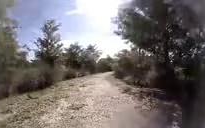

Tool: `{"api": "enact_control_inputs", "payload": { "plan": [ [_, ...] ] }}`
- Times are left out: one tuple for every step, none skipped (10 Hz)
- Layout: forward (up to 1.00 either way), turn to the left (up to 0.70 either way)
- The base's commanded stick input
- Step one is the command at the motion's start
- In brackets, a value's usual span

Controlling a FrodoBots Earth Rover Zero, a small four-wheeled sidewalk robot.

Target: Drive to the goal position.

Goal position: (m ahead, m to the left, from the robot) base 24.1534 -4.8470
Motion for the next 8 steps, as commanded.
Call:
{"api": "enact_control_inputs", "payload": {
  "plan": [
    [0.5, 0.0],
    [0.5, 0.0],
    [0.5, 0.0],
    [0.5, 0.0],
    [0.5, 0.0],
    [0.5, 0.0],
    [0.5, 0.0],
    [0.5, 0.0]
  ]
}}
